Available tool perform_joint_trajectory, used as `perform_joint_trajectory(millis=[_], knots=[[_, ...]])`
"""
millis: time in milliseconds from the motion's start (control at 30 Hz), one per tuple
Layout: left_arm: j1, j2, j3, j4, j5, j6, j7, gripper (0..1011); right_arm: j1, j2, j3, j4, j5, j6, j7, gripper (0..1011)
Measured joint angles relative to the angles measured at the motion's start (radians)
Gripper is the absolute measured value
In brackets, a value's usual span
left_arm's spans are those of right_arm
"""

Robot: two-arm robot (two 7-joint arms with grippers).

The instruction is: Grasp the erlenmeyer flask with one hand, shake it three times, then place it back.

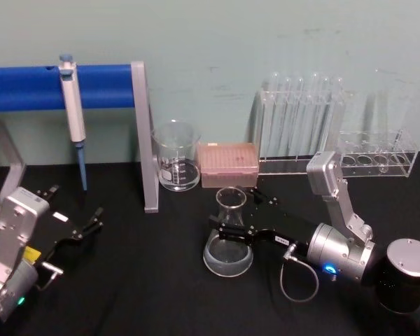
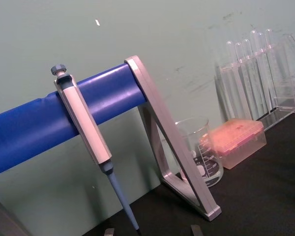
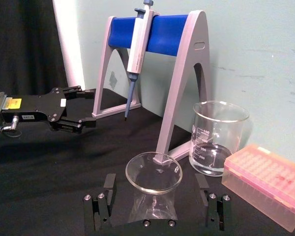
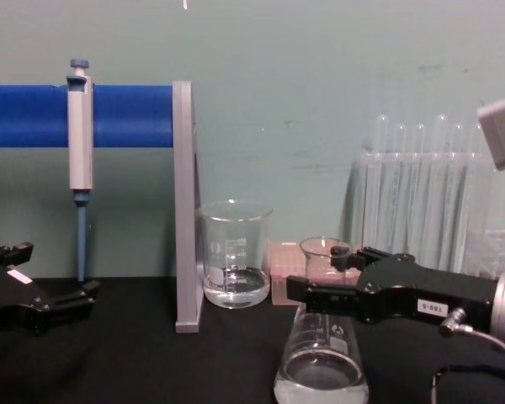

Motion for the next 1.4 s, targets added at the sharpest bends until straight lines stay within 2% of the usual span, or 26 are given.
perform_joint_trajectory(millis=[600,900,1267,1400], knots=[[0.0,0.0,0.0,0.0,0.0,0.0,0.0,1001,0.0,0.002,0.0,0.0,0.0,0.0,0.001,1000],[0.0,0.0,0.0,0.0,0.0,0.0,0.0,1001,-0.001,0.002,0.0,-0.001,0.001,0.0,0.002,813],[0.0,0.0,0.0,0.0,0.0,0.0,0.0,1001,-0.001,0.002,0.0,-0.002,0.002,0.0,0.002,456],[0.0,0.0,0.0,0.0,0.0,0.0,0.0,1001,-0.001,0.002,0.0,-0.002,0.002,0.0,0.002,449]])
